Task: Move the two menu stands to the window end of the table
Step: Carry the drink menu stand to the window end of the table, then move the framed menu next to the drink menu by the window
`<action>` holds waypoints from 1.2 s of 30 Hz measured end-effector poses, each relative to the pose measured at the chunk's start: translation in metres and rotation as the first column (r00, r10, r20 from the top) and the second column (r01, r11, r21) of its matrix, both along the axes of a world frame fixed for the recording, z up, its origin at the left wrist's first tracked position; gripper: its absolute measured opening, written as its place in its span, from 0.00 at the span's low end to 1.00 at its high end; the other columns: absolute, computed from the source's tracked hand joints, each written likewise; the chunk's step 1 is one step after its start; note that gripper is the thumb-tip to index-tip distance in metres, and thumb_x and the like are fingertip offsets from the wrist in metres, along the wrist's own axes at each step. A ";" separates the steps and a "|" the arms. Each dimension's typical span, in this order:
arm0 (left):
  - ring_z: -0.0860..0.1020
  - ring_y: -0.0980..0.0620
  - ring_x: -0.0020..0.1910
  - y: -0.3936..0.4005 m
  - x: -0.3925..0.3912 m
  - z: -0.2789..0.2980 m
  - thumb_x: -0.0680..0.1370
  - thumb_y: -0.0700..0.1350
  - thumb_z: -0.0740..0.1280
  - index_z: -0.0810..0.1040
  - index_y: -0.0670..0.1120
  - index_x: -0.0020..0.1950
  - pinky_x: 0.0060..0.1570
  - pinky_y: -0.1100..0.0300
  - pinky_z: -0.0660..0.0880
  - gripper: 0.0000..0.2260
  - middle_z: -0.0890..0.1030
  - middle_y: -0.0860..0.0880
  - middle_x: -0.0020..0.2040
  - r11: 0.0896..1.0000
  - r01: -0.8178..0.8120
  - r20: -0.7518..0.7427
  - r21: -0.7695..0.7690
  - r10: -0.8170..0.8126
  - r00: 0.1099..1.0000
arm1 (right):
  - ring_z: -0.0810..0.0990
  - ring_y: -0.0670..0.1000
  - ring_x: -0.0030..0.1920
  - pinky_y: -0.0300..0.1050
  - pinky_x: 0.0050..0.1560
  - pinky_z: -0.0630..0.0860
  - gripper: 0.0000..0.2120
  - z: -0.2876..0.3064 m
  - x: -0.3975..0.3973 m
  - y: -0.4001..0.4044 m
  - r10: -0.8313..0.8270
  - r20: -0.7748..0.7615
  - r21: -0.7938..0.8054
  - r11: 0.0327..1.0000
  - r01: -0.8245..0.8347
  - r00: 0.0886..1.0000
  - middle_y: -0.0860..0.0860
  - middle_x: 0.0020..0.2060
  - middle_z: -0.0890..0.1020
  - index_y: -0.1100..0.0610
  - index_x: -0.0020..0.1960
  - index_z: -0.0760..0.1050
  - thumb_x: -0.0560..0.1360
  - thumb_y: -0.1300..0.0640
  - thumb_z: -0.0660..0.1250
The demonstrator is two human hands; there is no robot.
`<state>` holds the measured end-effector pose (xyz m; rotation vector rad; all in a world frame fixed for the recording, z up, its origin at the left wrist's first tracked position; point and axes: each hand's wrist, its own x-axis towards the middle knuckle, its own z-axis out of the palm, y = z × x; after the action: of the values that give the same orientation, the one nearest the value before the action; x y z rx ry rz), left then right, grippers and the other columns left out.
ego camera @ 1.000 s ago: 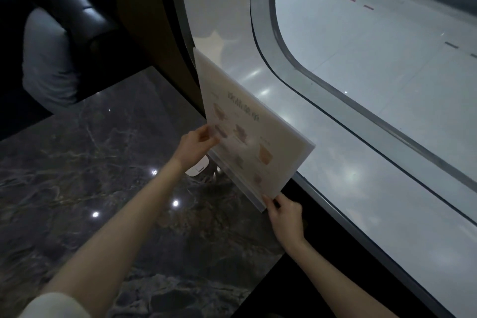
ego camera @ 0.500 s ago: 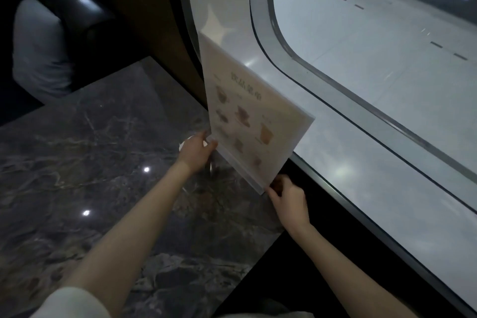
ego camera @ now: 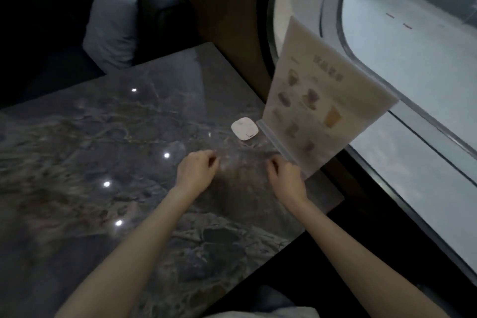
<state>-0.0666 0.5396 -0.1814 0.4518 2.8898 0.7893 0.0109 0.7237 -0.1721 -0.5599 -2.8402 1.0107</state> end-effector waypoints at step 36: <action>0.41 0.49 0.74 -0.539 0.175 0.038 0.78 0.57 0.54 0.42 0.42 0.74 0.70 0.48 0.39 0.34 0.44 0.43 0.77 0.601 -0.790 -0.330 -0.123 0.726 0.604 | 0.69 0.49 0.66 0.51 0.66 0.70 0.39 0.055 0.023 -0.497 0.835 -0.041 -0.097 0.543 -0.834 0.549 0.50 0.66 0.72 0.52 0.71 0.58 0.66 0.49 0.74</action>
<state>0.1085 0.0006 -0.1437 -0.8779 3.3268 0.3969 0.0338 0.2263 -0.1172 0.9516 -3.0452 1.2252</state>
